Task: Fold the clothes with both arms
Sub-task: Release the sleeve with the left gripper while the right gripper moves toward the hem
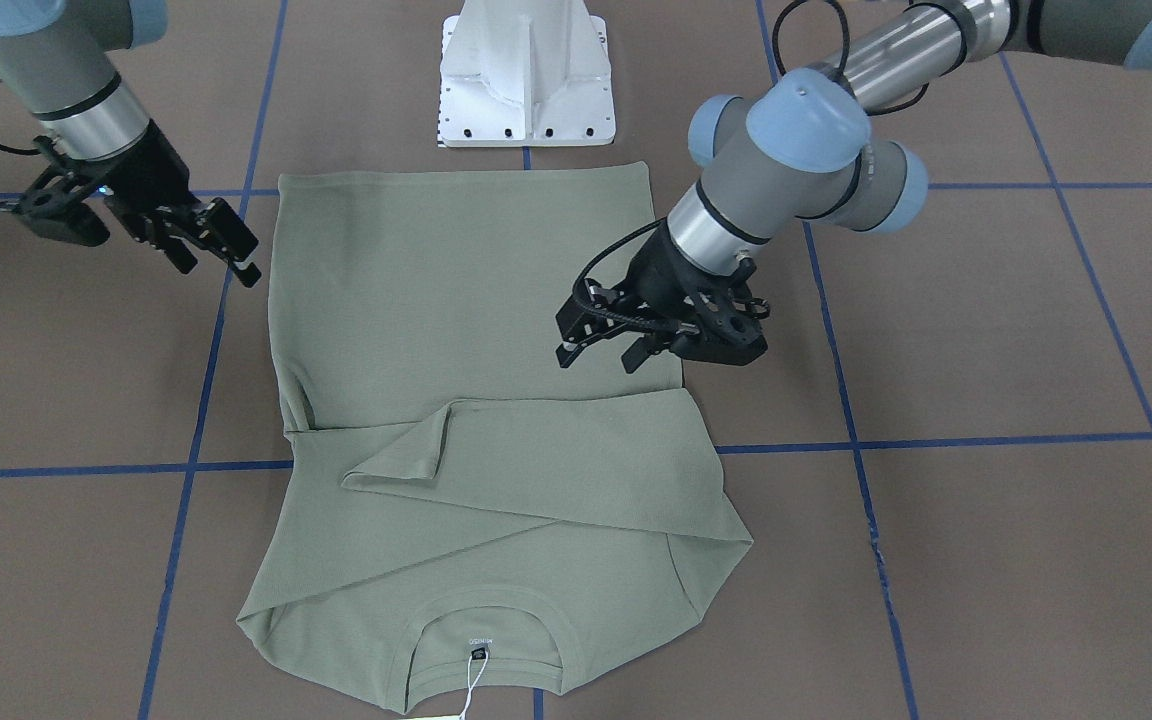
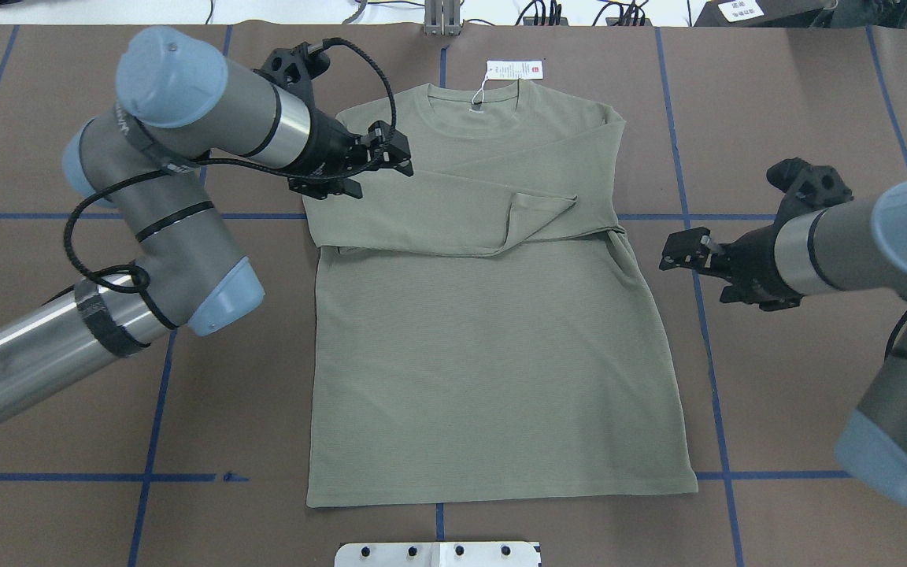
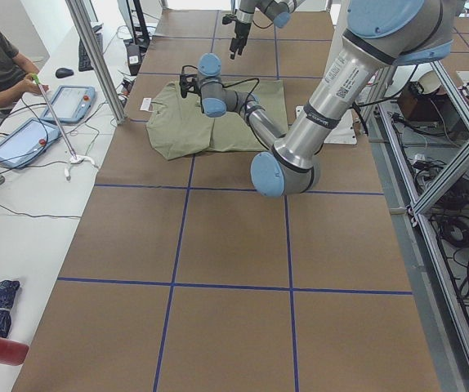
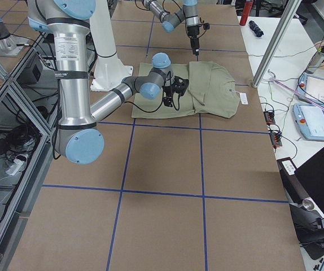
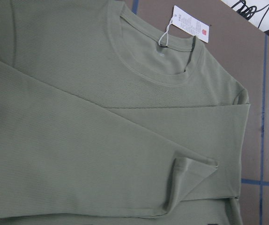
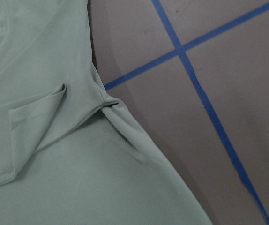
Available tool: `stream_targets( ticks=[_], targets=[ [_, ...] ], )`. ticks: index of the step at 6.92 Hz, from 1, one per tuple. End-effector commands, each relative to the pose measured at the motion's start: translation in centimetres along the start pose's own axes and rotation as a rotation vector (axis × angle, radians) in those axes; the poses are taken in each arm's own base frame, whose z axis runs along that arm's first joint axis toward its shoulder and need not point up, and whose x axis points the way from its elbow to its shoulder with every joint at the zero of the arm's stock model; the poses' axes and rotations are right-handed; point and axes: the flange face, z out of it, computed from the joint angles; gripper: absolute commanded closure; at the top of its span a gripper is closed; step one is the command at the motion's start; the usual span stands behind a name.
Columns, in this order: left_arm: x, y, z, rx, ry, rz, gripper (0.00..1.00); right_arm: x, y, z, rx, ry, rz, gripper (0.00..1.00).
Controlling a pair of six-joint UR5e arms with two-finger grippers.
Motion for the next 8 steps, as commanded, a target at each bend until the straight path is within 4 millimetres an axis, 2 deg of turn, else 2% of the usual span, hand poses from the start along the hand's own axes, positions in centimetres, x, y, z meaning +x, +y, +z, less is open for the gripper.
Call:
stream_targets(
  ticks=[1, 2, 4, 5, 6, 7, 8],
  targets=[
    [-4.2, 1.1, -2.6, 0.006, -0.019, 0.043, 0.15, 0.4, 9.5, 2.0, 0.059, 0.03, 0.05, 0.01],
    [-4.4, 1.1, -2.6, 0.005, -0.021, 0.042, 0.15, 1.5, 11.6, 2.7, 0.087, 0.041, 0.097, 0.03],
    [-4.1, 1.3, -2.8, 0.002, -0.013, 0.046, 0.15, 3.7, 15.0, 1.9, 0.094, 0.046, 0.188, 0.06],
    [-3.8, 1.5, -3.2, 0.004, -0.004, 0.051, 0.15, 5.0, 16.8, 2.4, 0.089, 0.068, 0.227, 0.08],
    [-3.0, 1.9, -4.1, 0.009, 0.017, 0.062, 0.15, 7.0, 18.2, 2.9, 0.091, 0.103, 0.244, 0.11],
    [-3.6, 2.5, -4.8, 0.007, 0.019, 0.063, 0.15, 7.4, 19.1, 3.2, 0.081, 0.114, 0.266, 0.14],
    [-3.7, 2.5, -5.1, 0.009, 0.021, 0.064, 0.15, 7.9, 19.1, 3.6, 0.087, 0.128, 0.262, 0.17]
  ],
)
